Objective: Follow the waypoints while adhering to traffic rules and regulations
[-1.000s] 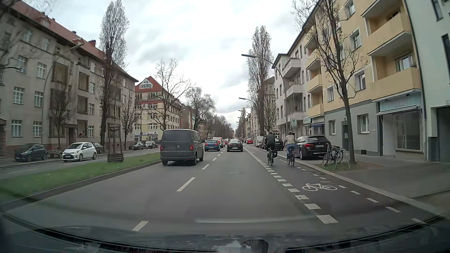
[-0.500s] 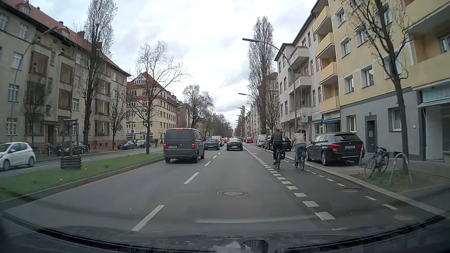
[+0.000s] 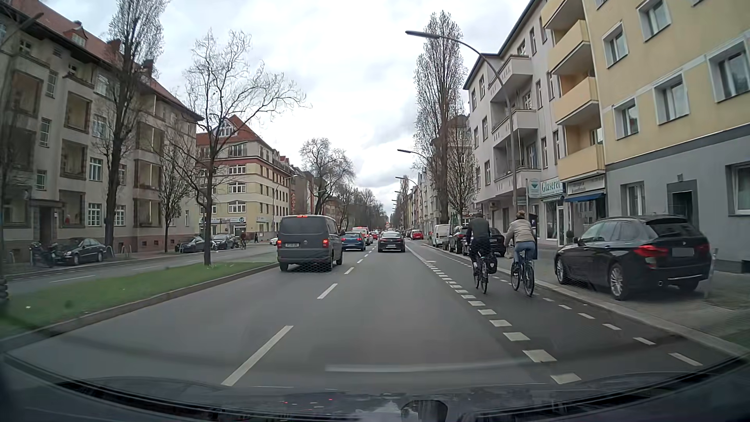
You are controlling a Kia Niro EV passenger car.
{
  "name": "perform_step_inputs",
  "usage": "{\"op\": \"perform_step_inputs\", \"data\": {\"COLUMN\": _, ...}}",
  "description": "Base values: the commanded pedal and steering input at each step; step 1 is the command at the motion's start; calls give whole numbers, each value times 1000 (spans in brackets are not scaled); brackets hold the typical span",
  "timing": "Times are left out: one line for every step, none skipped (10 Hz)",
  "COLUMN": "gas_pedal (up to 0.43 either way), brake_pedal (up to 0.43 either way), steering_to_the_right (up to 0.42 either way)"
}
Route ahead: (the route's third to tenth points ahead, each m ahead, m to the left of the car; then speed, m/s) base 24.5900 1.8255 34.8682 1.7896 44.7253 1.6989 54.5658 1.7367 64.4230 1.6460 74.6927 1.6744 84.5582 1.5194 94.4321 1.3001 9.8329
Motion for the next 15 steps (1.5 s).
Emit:
{"op": "perform_step_inputs", "data": {"gas_pedal": 87, "brake_pedal": 12, "steering_to_the_right": -5}}
{"op": "perform_step_inputs", "data": {"gas_pedal": 87, "brake_pedal": 12, "steering_to_the_right": -5}}
{"op": "perform_step_inputs", "data": {"gas_pedal": 87, "brake_pedal": 12, "steering_to_the_right": -8}}
{"op": "perform_step_inputs", "data": {"gas_pedal": 87, "brake_pedal": 12, "steering_to_the_right": -7}}
{"op": "perform_step_inputs", "data": {"gas_pedal": 87, "brake_pedal": 12, "steering_to_the_right": -7}}
{"op": "perform_step_inputs", "data": {"gas_pedal": 79, "brake_pedal": 12, "steering_to_the_right": -5}}
{"op": "perform_step_inputs", "data": {"gas_pedal": 67, "brake_pedal": 12, "steering_to_the_right": -3}}
{"op": "perform_step_inputs", "data": {"gas_pedal": 67, "brake_pedal": 12, "steering_to_the_right": 0}}
{"op": "perform_step_inputs", "data": {"gas_pedal": 67, "brake_pedal": 12, "steering_to_the_right": 2}}
{"op": "perform_step_inputs", "data": {"gas_pedal": 59, "brake_pedal": 12, "steering_to_the_right": 3}}
{"op": "perform_step_inputs", "data": {"gas_pedal": 59, "brake_pedal": 12, "steering_to_the_right": 3}}
{"op": "perform_step_inputs", "data": {"gas_pedal": 59, "brake_pedal": 12, "steering_to_the_right": 4}}
{"op": "perform_step_inputs", "data": {"gas_pedal": 59, "brake_pedal": 12, "steering_to_the_right": 4}}
{"op": "perform_step_inputs", "data": {"gas_pedal": 59, "brake_pedal": 12, "steering_to_the_right": 4}}
{"op": "perform_step_inputs", "data": {"gas_pedal": 59, "brake_pedal": 12, "steering_to_the_right": 4}}
